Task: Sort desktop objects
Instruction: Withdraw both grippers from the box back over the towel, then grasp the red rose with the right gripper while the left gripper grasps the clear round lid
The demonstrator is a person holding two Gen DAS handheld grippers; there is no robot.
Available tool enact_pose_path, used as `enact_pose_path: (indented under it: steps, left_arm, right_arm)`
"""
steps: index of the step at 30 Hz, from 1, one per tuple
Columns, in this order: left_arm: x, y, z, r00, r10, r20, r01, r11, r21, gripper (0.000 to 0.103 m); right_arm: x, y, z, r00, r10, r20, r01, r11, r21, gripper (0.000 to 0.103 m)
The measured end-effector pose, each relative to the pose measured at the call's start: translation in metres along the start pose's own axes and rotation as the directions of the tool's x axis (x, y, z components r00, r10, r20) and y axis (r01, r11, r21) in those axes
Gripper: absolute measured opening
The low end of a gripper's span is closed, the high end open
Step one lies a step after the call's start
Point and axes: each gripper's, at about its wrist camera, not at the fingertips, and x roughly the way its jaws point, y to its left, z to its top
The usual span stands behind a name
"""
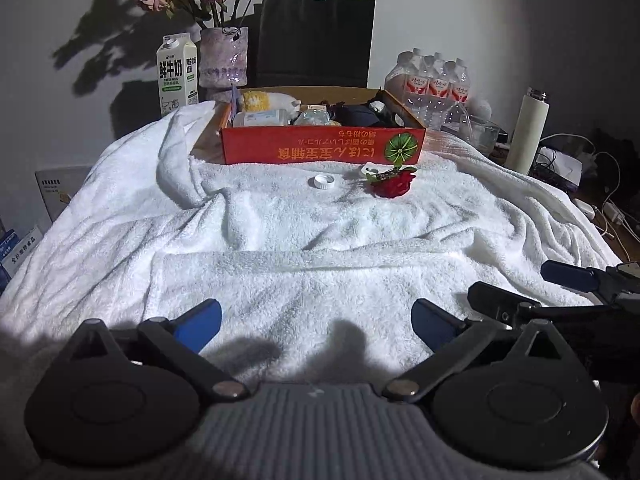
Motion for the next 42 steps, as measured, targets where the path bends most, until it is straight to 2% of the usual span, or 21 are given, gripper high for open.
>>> enact_pose_path:
  steps: [8, 11, 13, 17, 21, 24, 27, 31, 35, 37, 38, 39, 41, 42]
  left_arm:
    - [0.017, 0.008, 0.002, 1.000, -0.007, 0.001, 0.007, 0.999, -0.033, 0.103]
    - [0.027, 0.005, 0.007, 1.000, -0.018, 0.007, 0.019, 0.999, -0.037, 0.103]
    - [0.031, 0.004, 0.011, 0.999, -0.018, 0.032, 0.019, 1.000, -0.021, 0.103]
    - [0.046, 0.003, 0.026, 0.995, 0.025, 0.101, -0.026, 1.000, 0.016, 0.103]
    - [0.078, 0.005, 0.054, 0.990, 0.030, 0.136, -0.037, 0.998, 0.053, 0.103]
    - [0.112, 0.007, 0.080, 0.991, 0.029, 0.127, -0.038, 0.997, 0.069, 0.103]
    - [0.148, 0.005, 0.097, 0.993, 0.028, 0.119, -0.041, 0.993, 0.108, 0.102]
    - [0.200, 0.008, 0.115, 0.999, 0.007, 0.054, -0.011, 0.997, 0.070, 0.088]
    - [0.239, 0.015, 0.125, 0.998, -0.068, -0.007, 0.068, 0.998, 0.007, 0.085]
    - [0.251, 0.014, 0.124, 0.997, -0.068, -0.029, 0.068, 0.998, 0.010, 0.071]
    - [0.255, 0.013, 0.124, 0.997, -0.067, -0.040, 0.067, 0.998, 0.016, 0.066]
    - [0.259, 0.013, 0.123, 0.996, -0.069, -0.051, 0.070, 0.997, 0.019, 0.048]
    - [0.260, 0.009, 0.121, 0.997, -0.064, -0.045, 0.066, 0.997, 0.041, 0.041]
    - [0.259, 0.009, 0.120, 0.996, -0.076, -0.046, 0.078, 0.996, 0.046, 0.032]
  right_arm:
    - [0.009, 0.005, 0.001, 1.000, -0.005, 0.000, 0.005, 1.000, -0.007, 0.100]
    - [0.015, 0.003, 0.004, 0.999, -0.033, 0.000, 0.033, 0.999, -0.011, 0.100]
    - [0.019, -0.001, 0.007, 0.999, -0.038, 0.020, 0.038, 0.999, -0.004, 0.100]
    - [0.035, -0.009, 0.021, 0.998, -0.045, 0.036, 0.044, 0.999, 0.014, 0.100]
    - [0.062, -0.014, 0.042, 0.998, -0.052, 0.044, 0.054, 0.998, -0.042, 0.100]
    - [0.089, -0.023, 0.061, 0.999, -0.017, 0.042, 0.020, 0.998, -0.065, 0.097]
    - [0.127, -0.032, 0.077, 1.000, -0.009, -0.013, 0.008, 0.998, -0.070, 0.090]
    - [0.175, -0.037, 0.087, 0.997, 0.014, -0.073, -0.020, 0.997, -0.075, 0.086]
    - [0.212, -0.039, 0.091, 0.995, 0.006, -0.102, -0.014, 0.997, -0.077, 0.084]
    - [0.221, -0.039, 0.092, 0.994, 0.027, -0.108, -0.034, 0.997, -0.064, 0.077]
    - [0.225, -0.038, 0.092, 0.993, 0.031, -0.117, -0.039, 0.997, -0.065, 0.068]
    - [0.228, -0.037, 0.091, 0.992, 0.034, -0.118, -0.043, 0.996, -0.076, 0.058]
    - [0.230, -0.034, 0.088, 0.992, 0.028, -0.120, -0.040, 0.994, -0.100, 0.049]
    - [0.230, -0.034, 0.087, 0.992, 0.027, -0.121, -0.039, 0.994, -0.097, 0.047]
